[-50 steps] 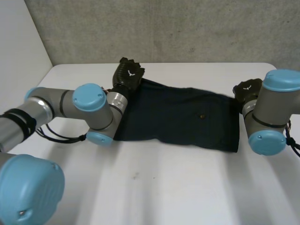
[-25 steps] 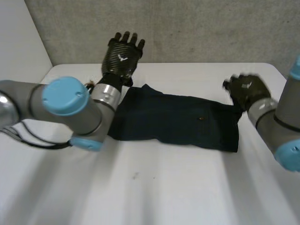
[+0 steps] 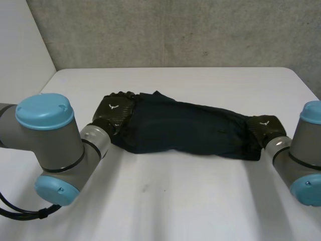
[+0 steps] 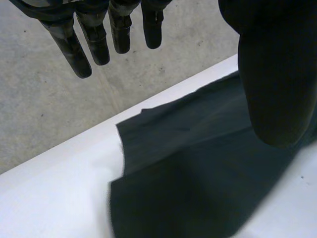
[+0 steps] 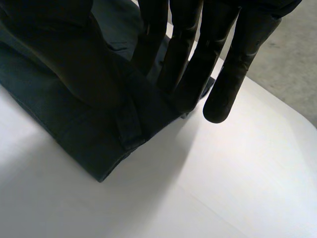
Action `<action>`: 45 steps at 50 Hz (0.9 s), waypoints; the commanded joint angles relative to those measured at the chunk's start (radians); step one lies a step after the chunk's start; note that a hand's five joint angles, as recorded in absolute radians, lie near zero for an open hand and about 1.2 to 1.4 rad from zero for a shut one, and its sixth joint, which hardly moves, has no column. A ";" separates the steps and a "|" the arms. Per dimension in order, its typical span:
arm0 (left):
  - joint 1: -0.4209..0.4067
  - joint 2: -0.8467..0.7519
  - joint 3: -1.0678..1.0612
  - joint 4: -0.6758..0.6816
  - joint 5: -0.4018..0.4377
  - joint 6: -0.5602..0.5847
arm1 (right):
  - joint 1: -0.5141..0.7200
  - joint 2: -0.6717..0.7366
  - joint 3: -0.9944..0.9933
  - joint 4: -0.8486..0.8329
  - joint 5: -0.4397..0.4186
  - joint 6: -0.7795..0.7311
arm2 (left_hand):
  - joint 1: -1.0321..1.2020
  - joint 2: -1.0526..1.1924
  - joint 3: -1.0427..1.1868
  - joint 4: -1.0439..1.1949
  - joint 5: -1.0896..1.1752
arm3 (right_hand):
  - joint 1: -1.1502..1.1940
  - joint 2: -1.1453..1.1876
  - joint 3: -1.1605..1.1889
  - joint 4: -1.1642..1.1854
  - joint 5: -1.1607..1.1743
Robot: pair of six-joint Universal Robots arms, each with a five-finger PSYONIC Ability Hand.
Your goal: Fold the shorts.
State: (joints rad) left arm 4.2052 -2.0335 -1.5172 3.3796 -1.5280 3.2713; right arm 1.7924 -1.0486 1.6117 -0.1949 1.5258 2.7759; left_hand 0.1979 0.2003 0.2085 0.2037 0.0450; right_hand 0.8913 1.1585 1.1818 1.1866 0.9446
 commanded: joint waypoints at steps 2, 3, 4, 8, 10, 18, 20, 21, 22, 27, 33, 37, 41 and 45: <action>0.013 0.048 -0.012 0.001 -0.003 0.002 | -0.076 -0.086 0.033 0.029 -0.006 -0.142 | 0.010 0.007 -0.001 0.004 -0.012 | 0.505 0.238 0.214 0.210 0.277; 0.018 0.064 -0.020 0.001 -0.003 0.001 | -0.102 -0.117 0.033 0.038 -0.004 -0.194 | 0.007 0.004 -0.004 0.001 -0.015 | 0.505 0.238 0.214 0.210 0.277; 0.024 0.070 -0.026 0.001 -0.003 -0.001 | -0.116 -0.129 0.030 0.046 -0.003 -0.217 | 0.007 0.004 -0.004 0.001 -0.015 | 0.505 0.238 0.214 0.210 0.277; 0.044 0.105 -0.049 0.003 0.005 -0.005 | -0.159 -0.154 0.001 0.078 -0.007 -0.324 | 0.007 0.004 -0.004 0.001 -0.015 | 0.505 0.238 0.214 0.210 0.277; 0.045 0.113 -0.054 0.003 0.005 -0.005 | -0.148 -0.153 -0.021 0.078 -0.012 -0.364 | 0.004 0.001 -0.007 -0.002 -0.018 | 0.505 0.238 0.214 0.210 0.277; 0.050 0.127 -0.055 0.004 -0.003 -0.009 | 0.141 -0.104 -0.217 0.074 -0.162 -0.455 | 0.001 -0.001 -0.010 -0.005 -0.021 | 0.505 0.238 0.214 0.210 0.277; 0.053 0.133 -0.055 0.006 -0.003 -0.009 | 0.192 -0.067 -0.248 0.078 -0.222 -0.458 | 0.004 0.001 -0.007 -0.002 -0.018 | 0.505 0.238 0.214 0.210 0.277; 0.056 0.136 -0.055 0.006 -0.003 -0.009 | 0.221 -0.047 -0.263 0.084 -0.255 -0.460 | 0.001 -0.001 -0.010 -0.005 -0.021 | 0.505 0.238 0.214 0.210 0.277; 0.065 0.140 -0.057 0.006 -0.004 -0.010 | 0.286 -0.009 -0.291 0.092 -0.318 -0.464 | 0.004 0.001 -0.007 -0.002 -0.018 | 0.505 0.238 0.214 0.210 0.277; 0.078 0.162 -0.060 0.000 -0.006 -0.010 | 0.435 0.116 -0.345 0.161 -0.432 -0.502 | 0.004 0.001 -0.007 -0.002 -0.018 | 0.505 0.238 0.214 0.210 0.277; 0.084 0.174 -0.048 0.000 -0.003 -0.010 | 0.450 0.144 -0.406 0.244 -0.392 -0.484 | 0.004 0.001 -0.007 -0.002 -0.018 | 0.173 -0.094 -0.117 -0.122 -0.055; 0.084 0.173 -0.005 0.009 0.003 -0.007 | 0.435 0.102 -0.403 0.239 -0.366 -0.336 | 0.007 0.004 -0.004 0.001 -0.015 | -0.541 -0.808 -0.832 -0.837 -0.769; 0.072 0.161 0.074 0.011 0.002 -0.005 | 0.378 -0.002 -0.377 0.204 -0.343 -0.081 | 0.010 0.007 -0.001 0.004 -0.012 | -0.636 -0.903 -0.927 -0.931 -0.864; 0.036 0.098 0.158 0.012 0.005 -0.005 | 0.288 -0.085 -0.361 0.173 -0.280 0.177 | 0.019 0.016 0.008 0.013 -0.003 | -0.639 -0.906 -0.930 -0.934 -0.867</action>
State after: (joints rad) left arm 4.2816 -1.8696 -1.4764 3.3882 -1.5256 3.2648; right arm 2.1926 -1.0059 1.2214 0.0256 1.1747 2.5976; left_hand 0.1979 0.2003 0.2085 0.2037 0.0450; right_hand 0.2551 0.2936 0.2764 0.2812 0.1068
